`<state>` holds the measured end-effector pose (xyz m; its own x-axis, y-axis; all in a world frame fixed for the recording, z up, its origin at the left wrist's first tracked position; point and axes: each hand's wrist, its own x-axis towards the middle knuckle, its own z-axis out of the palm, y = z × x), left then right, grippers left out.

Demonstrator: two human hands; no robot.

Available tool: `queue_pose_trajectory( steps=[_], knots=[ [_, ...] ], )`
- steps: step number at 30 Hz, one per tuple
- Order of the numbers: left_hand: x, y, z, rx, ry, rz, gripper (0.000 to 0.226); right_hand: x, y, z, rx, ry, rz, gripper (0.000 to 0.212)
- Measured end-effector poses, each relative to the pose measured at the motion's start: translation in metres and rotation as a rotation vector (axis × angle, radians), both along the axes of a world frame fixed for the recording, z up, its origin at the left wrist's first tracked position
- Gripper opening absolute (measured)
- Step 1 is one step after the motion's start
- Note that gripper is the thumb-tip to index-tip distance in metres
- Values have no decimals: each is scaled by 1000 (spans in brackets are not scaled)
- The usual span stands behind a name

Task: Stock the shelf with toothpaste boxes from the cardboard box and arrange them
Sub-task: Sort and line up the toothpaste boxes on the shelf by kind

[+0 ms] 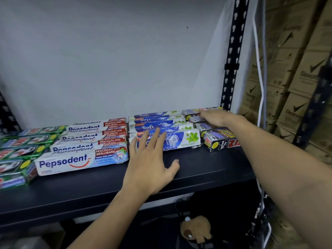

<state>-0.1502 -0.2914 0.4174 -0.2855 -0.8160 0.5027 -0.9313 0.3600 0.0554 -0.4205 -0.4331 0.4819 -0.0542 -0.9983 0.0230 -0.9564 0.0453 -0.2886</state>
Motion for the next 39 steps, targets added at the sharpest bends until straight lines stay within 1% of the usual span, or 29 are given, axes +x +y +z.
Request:
queue_pose_trajectory(
  steps=[2, 3, 6, 9, 16, 22, 26, 29, 33, 35, 39],
  knots=[
    [0, 1, 0, 3, 6, -4, 86, -4, 14, 5, -29, -20, 24, 52],
    [0, 1, 0, 5, 8, -3, 86, -7, 24, 7, -44, -21, 18, 50],
    [0, 2, 1, 6, 3, 0, 87, -21, 48, 3, -39, 43, 34, 59],
    [-1, 3, 2, 8, -3, -1, 87, -28, 59, -7, -32, 54, 66, 64],
    [0, 2, 2, 22, -11, 7, 84, -25, 52, -12, -23, 79, 34, 61],
    [0, 1, 1, 8, -3, 6, 84, -21, 47, -9, -16, 90, 28, 64],
    [0, 1, 1, 7, -10, 13, 83, -19, 45, -7, 1, 98, 20, 58],
    [0, 1, 2, 10, -5, 8, 81, -18, 42, -8, 1, 77, 25, 62],
    [0, 1, 2, 9, -1, 10, 80, -17, 44, -7, 9, 47, 40, 55],
    [0, 1, 2, 6, 4, 6, 80, -19, 51, -6, -13, 39, 45, 51],
    [0, 1, 2, 8, 9, 4, 80, -24, 83, -4, -143, 57, 91, 51]
  ],
)
